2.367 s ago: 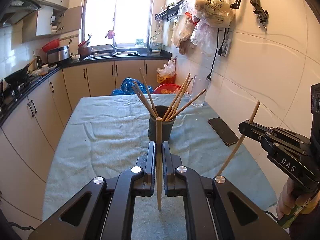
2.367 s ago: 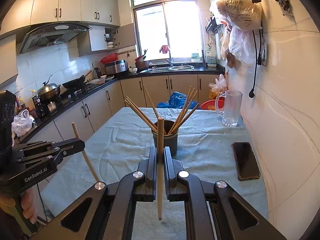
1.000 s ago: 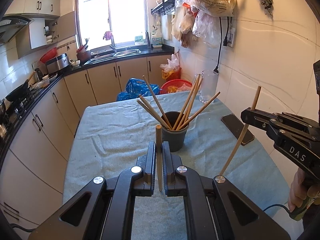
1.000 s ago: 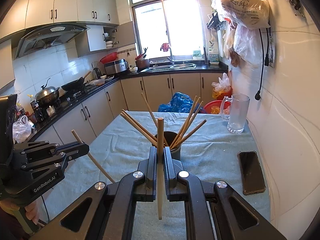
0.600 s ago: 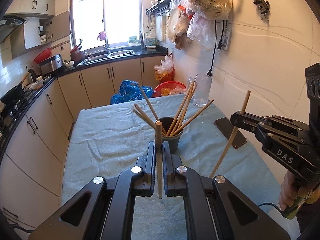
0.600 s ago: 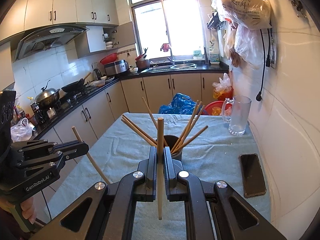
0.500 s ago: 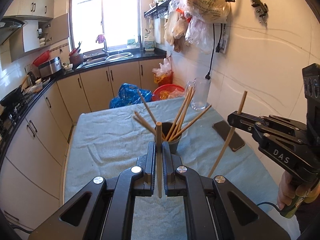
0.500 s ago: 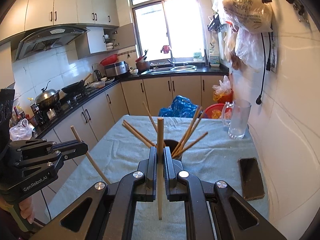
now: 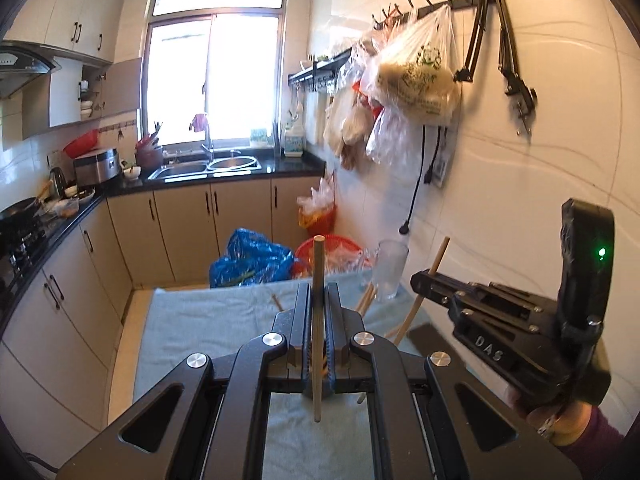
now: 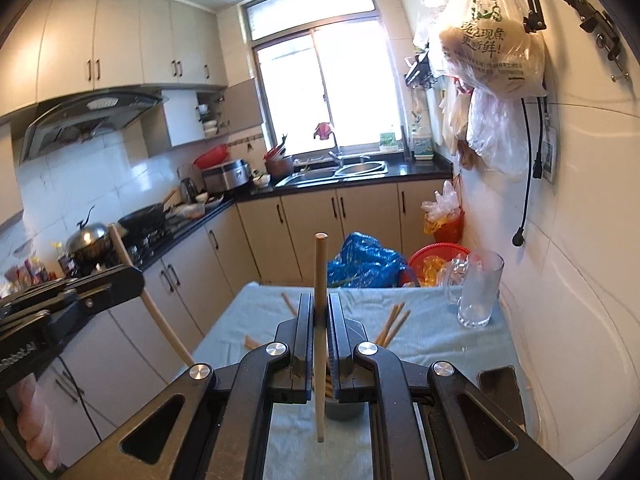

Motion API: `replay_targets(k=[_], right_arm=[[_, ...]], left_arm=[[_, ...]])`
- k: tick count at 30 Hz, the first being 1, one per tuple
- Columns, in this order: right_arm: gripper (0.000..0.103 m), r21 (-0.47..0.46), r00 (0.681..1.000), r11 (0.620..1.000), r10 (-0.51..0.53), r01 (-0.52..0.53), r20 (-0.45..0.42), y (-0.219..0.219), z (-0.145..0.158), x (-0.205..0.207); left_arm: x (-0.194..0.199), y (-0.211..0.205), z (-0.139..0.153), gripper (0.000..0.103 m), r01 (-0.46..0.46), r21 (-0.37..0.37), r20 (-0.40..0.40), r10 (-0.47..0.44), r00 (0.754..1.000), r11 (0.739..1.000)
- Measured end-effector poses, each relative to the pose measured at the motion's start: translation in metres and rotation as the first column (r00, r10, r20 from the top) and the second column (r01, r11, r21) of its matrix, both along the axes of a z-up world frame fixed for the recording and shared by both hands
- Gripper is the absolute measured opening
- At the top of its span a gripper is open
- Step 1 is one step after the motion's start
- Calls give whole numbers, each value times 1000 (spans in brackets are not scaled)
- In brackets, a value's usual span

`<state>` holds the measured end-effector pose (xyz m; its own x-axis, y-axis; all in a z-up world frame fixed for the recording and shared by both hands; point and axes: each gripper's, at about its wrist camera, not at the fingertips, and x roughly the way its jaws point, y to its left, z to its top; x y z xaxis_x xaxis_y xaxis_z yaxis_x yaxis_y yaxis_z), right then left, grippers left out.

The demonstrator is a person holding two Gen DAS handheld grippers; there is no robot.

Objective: Organize utensils
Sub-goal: 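Lower both chopsticks into the black holder and open both grippers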

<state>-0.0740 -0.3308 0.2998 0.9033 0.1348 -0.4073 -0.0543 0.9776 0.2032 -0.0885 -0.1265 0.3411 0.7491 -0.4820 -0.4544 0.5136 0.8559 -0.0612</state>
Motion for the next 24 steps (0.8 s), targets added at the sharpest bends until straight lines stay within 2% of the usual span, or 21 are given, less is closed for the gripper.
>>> replay_targets(k=[7, 15, 24], right_arm=[[7, -16, 997, 998, -65, 66, 48, -6, 7, 22], [7, 36, 995, 995, -98, 97, 29, -19, -8, 51], [7, 94, 994, 990, -108, 106, 10, -34, -31, 72]], left_arm=[[28, -21, 4, 6, -20, -16, 47, 21, 999, 1000], [81, -41, -15, 6, -41, -85, -67, 36, 997, 996], [107, -52, -47, 6, -82, -49, -72, 79, 994, 995]])
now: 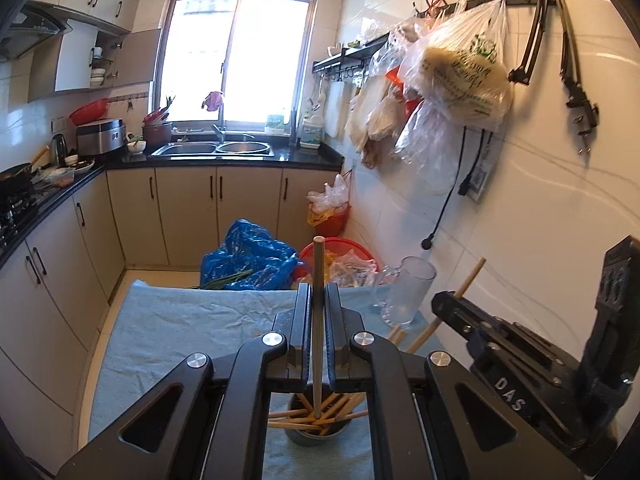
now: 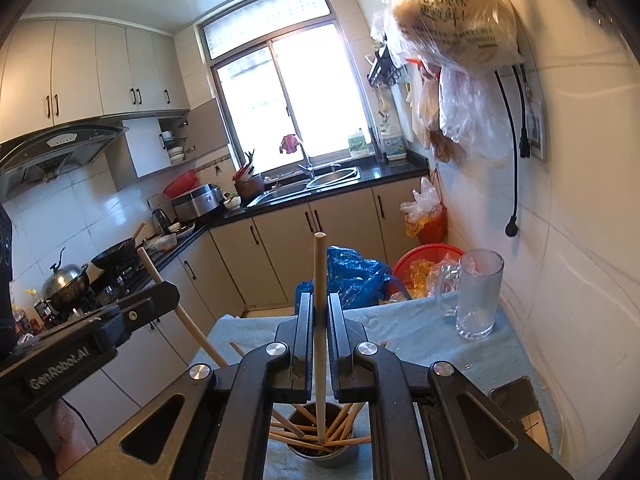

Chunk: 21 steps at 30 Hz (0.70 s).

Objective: Organize utensils
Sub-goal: 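Lower both chopsticks into the black holder and open both grippers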

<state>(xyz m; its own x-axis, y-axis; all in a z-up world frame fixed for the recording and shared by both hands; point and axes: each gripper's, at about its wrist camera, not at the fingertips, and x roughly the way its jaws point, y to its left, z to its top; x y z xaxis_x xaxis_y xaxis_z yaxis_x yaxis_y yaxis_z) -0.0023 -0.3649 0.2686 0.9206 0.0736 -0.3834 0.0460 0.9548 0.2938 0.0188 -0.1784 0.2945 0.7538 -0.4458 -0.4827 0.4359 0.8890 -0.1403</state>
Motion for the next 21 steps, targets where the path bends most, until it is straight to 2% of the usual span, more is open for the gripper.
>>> replay_targets(k=[7, 21], right_arm=[[7, 7, 999, 1000, 11, -11, -49, -3, -21, 13], [7, 13, 990, 999, 45, -43, -135, 7, -58, 27]], left_arm=[[13, -6, -24, 6, -4, 37, -16, 4, 1000, 999], [15, -8, -51, 6, -6, 85, -37, 9, 999, 996]])
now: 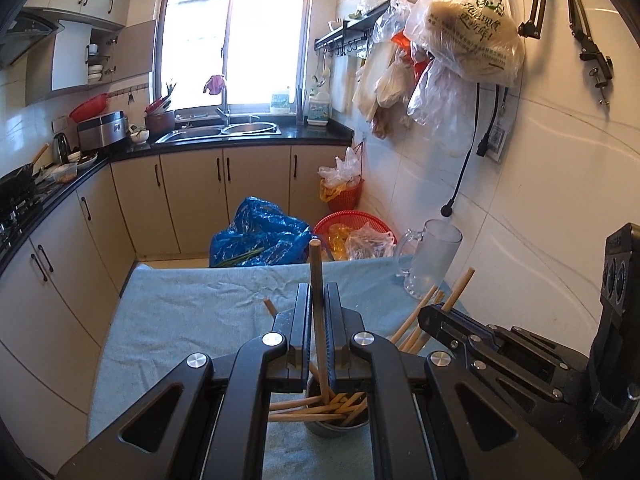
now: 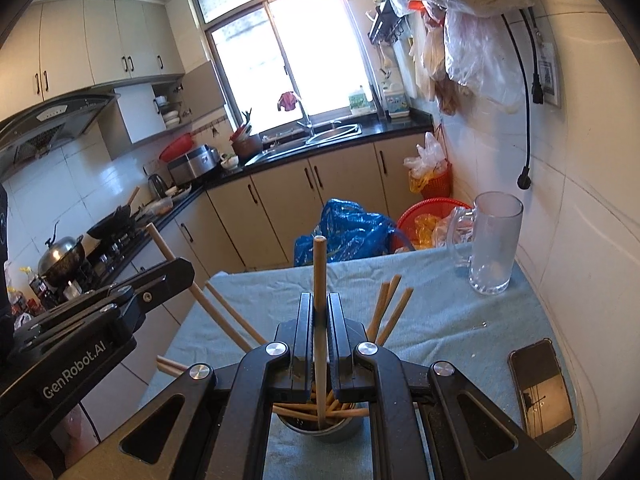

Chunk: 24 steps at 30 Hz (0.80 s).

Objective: Organize utensils
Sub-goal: 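Lower both chopsticks into the black holder and open both grippers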

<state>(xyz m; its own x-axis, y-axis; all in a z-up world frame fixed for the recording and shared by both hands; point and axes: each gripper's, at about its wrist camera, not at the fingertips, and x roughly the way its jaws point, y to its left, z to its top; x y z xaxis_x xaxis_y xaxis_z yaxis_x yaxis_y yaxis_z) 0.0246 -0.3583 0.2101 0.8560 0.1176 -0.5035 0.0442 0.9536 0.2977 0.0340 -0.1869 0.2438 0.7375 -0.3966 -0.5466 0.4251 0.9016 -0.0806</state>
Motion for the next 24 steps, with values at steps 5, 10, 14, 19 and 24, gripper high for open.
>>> replay_targets(k=[5, 10, 14, 19, 24], right_arm=[[7, -6, 1000, 1000, 4, -4, -13, 1, -6, 1], [7, -19, 1000, 1000, 5, -5, -27, 3, -12, 3], [7, -20, 999, 1000, 12, -13, -49, 5, -18, 6], [7, -24, 997, 999, 21, -23, -71, 6, -25, 9], [7, -25, 996, 999, 24, -26, -86, 6, -29, 11]], left_arm=[[2, 0, -6, 6, -4, 10, -7, 5, 1000, 1000], [3, 0, -12, 6, -13, 24, -9, 13, 1000, 1000], [2, 1, -13, 6, -14, 35, 3, 14, 1000, 999], [2, 0, -14, 6, -12, 38, 4, 12, 1000, 999], [1, 0, -16, 6, -10, 42, -1, 10, 1000, 999]])
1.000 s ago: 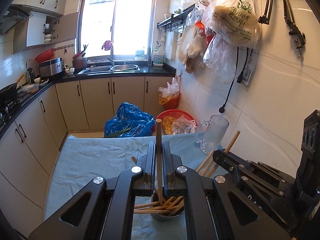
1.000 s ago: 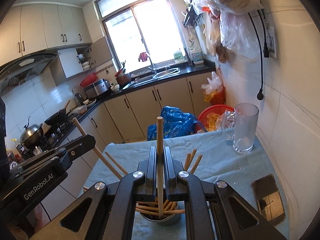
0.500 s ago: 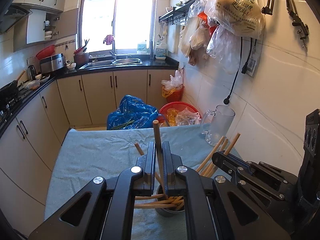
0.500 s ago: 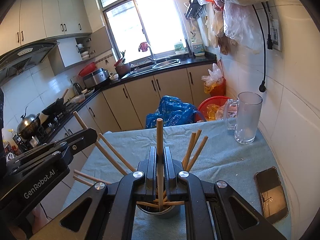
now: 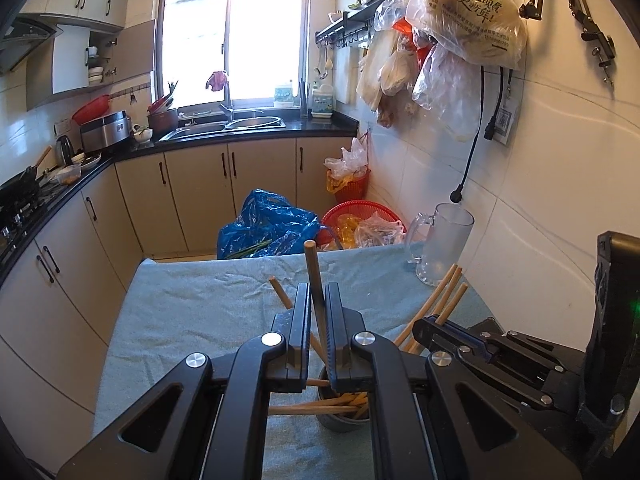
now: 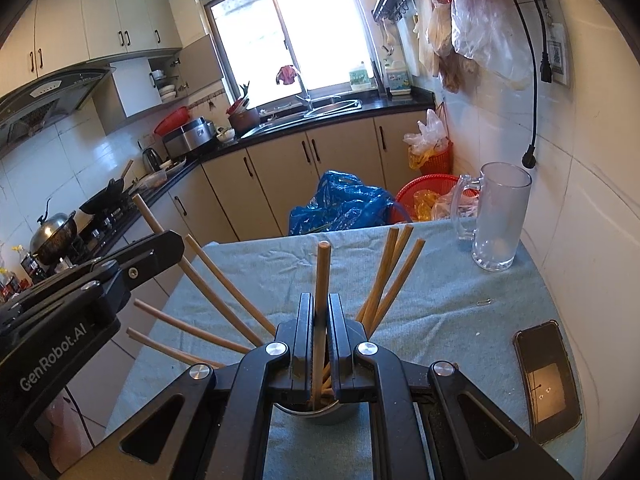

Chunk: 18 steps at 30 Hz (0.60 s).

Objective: Organize utensils
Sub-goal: 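Lower both chopsticks into the black holder and open both grippers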

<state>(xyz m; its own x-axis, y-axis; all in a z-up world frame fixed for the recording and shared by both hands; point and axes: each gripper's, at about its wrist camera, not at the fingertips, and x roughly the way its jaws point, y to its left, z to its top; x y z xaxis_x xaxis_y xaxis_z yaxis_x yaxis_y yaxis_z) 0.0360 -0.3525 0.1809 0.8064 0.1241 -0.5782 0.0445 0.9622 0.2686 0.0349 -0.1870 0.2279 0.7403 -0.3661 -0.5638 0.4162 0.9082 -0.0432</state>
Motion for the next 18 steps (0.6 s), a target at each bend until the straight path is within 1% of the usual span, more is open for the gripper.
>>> replay_targets(k=[5, 11, 15, 18], right_arm=[[7, -2, 1000, 1000, -2, 2, -6, -1, -4, 2], [8, -4, 1000, 1000, -4, 4, -6, -1, -4, 3], [8, -1, 1000, 1000, -5, 5, -3, -1, -4, 3], [8, 0, 1000, 1000, -5, 5, -4, -1, -4, 3]], left_arm=[[3, 2, -4, 6, 1, -5, -15, -1, 1000, 1000], [11, 7, -4, 6, 1, -36, -56, -3, 998, 999], [13, 7, -7, 6, -4, -30, -65, 2, 998, 1000], [15, 5, -12, 6, -1, -31, -87, -2, 996, 1000]])
